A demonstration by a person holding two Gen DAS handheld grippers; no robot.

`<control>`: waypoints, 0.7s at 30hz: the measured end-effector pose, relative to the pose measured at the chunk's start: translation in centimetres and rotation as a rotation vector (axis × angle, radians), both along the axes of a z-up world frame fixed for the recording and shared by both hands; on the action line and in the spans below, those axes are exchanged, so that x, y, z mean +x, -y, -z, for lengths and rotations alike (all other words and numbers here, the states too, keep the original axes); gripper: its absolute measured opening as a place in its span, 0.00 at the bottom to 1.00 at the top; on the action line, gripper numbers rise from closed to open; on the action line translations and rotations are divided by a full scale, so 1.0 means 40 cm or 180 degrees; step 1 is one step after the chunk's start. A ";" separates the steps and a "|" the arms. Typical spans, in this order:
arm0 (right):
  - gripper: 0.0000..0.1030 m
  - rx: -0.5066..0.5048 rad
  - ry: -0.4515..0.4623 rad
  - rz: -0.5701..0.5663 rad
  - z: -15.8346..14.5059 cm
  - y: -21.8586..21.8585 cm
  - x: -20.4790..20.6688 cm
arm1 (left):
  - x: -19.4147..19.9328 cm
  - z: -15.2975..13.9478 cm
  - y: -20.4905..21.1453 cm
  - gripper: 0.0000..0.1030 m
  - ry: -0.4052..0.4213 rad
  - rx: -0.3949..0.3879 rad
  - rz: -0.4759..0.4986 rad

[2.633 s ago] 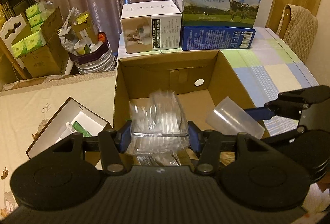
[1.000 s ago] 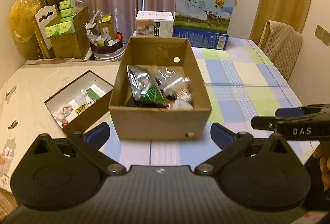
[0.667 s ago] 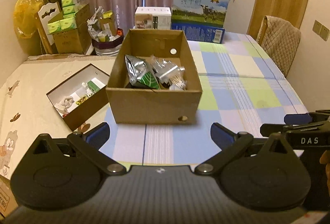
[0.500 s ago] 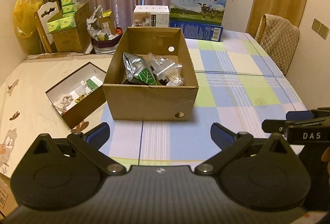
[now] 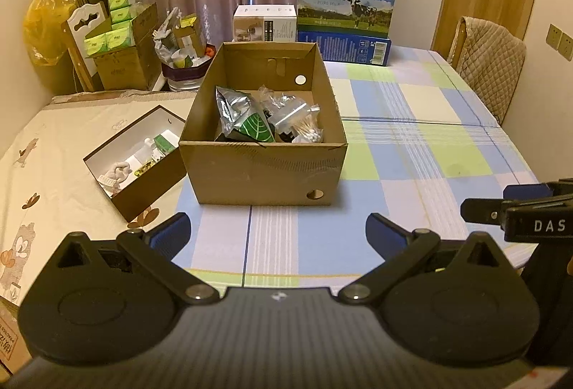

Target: Organize objects

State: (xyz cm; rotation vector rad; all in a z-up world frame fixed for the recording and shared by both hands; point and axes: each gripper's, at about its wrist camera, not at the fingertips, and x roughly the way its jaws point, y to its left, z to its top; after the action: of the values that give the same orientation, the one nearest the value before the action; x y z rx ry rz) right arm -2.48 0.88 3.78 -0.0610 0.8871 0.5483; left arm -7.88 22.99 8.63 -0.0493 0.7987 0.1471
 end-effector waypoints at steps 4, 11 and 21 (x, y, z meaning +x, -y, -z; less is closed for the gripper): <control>0.70 0.0006 -0.0026 -0.0007 0.006 -0.003 0.000 | 0.003 0.004 0.001 0.99 -0.0010 0.0017 0.0004; 0.70 0.0014 -0.0042 -0.0017 0.007 -0.007 0.001 | 0.006 0.009 -0.001 0.99 -0.0023 0.0027 -0.0004; 0.70 0.0019 -0.0049 -0.0004 0.006 -0.009 0.002 | 0.013 0.010 0.000 0.99 -0.0029 0.0016 -0.0005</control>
State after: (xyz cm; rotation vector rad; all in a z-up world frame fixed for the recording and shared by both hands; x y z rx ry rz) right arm -2.40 1.24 3.55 -0.0521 0.9005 0.5531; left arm -7.37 23.01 8.23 -0.0447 0.8075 0.1507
